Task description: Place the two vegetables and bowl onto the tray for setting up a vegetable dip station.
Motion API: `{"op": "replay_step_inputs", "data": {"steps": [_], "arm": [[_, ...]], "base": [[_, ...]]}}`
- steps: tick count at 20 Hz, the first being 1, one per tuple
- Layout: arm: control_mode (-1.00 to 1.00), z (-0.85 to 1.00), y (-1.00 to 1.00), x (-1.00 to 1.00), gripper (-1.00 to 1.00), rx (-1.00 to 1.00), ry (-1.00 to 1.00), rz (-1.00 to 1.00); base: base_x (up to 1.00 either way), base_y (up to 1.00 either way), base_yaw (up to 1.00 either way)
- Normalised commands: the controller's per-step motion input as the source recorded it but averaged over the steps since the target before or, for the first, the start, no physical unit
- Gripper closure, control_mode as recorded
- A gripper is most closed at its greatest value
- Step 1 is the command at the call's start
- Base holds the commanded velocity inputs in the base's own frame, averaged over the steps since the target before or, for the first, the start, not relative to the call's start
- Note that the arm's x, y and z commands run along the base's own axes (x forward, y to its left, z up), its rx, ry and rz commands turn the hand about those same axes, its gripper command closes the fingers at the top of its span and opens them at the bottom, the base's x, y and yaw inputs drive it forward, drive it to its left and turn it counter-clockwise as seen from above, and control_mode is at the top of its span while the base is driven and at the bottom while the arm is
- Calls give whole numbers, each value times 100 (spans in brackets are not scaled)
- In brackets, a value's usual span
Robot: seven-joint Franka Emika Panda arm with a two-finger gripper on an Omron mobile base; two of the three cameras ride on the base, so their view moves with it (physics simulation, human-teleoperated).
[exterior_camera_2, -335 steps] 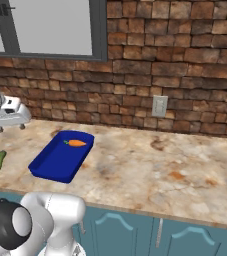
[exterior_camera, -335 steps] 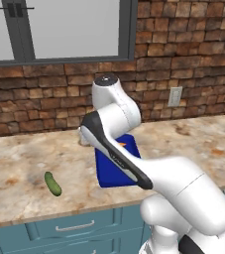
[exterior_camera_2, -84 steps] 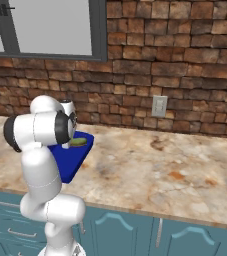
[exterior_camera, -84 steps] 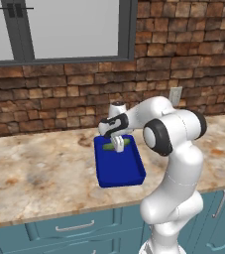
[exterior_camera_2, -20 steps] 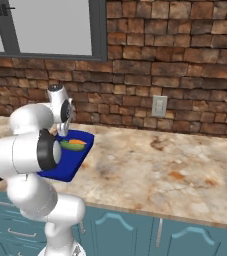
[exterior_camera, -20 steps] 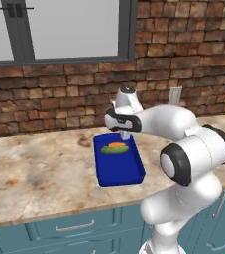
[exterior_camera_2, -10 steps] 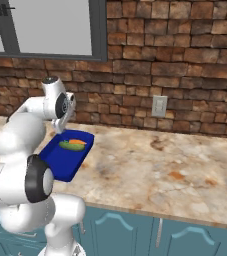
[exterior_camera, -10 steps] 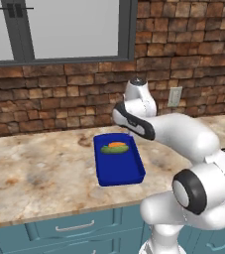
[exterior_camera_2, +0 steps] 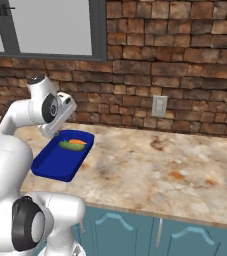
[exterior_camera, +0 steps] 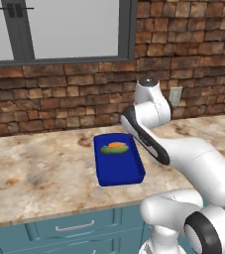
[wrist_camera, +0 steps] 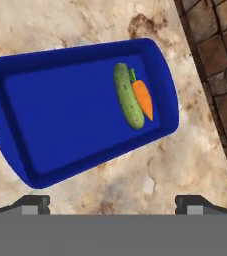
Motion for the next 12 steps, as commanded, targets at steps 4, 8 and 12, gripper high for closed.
{"op": "replay_step_inputs", "data": {"steps": [4,8,12], "arm": [[-100,57,-17,-64,-100,6,0,-30],[-100,55,-14,-57,-100,7,0,-29],[-100,52,-13,-54,-100,8,1,-28]], "base": [[0,0,0],[0,0,0],[0,0,0]]}}
